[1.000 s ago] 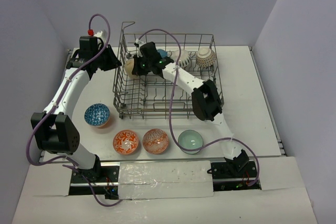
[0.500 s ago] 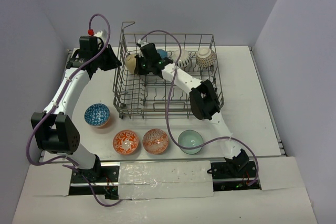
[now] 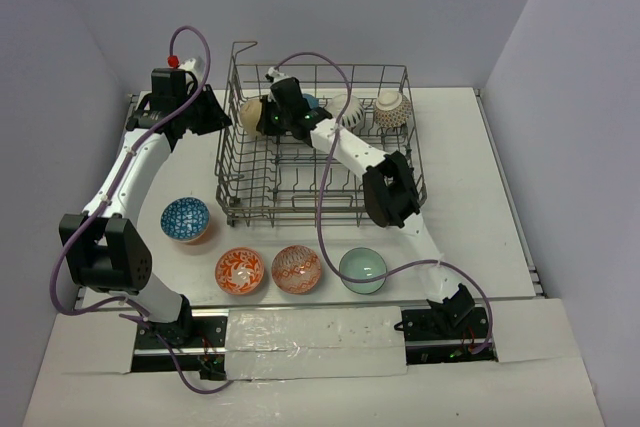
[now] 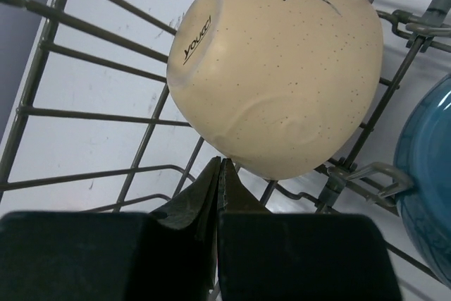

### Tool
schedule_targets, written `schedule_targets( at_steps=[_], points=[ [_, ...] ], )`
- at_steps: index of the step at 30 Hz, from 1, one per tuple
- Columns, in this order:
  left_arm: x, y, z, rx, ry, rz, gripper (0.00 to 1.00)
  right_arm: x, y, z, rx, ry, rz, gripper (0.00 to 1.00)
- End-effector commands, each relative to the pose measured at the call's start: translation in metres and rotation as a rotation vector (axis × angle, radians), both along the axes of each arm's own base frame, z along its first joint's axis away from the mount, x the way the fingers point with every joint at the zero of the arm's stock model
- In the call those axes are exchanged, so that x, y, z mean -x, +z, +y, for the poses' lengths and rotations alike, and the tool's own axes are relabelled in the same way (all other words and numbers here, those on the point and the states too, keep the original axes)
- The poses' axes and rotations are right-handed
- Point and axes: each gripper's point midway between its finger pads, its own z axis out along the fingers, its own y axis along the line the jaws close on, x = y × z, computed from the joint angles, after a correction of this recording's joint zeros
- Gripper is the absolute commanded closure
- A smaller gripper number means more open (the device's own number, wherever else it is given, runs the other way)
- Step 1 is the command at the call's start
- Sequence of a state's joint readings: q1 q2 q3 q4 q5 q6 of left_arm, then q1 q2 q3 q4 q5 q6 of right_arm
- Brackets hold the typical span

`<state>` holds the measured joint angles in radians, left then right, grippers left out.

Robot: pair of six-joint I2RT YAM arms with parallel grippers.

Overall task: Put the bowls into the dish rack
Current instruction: Move the bowl to the dish rack.

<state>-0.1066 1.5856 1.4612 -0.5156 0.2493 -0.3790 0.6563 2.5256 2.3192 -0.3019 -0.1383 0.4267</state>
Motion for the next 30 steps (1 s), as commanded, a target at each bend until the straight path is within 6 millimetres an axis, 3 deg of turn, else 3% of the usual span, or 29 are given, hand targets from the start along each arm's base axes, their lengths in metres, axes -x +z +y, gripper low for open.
schedule_targets(
  at_steps=[1,30],
  points=[
    [-0.006,0.000,0.004,-0.005,0.018,0.006,1.00,-0.025,0.031,0.000,-0.071,-0.044,-0.089,1.00],
    [-0.009,-0.010,0.006,-0.014,0.027,0.033,1.00,-0.053,0.025,-0.016,-0.067,-0.091,-0.141,0.94]
  ],
)
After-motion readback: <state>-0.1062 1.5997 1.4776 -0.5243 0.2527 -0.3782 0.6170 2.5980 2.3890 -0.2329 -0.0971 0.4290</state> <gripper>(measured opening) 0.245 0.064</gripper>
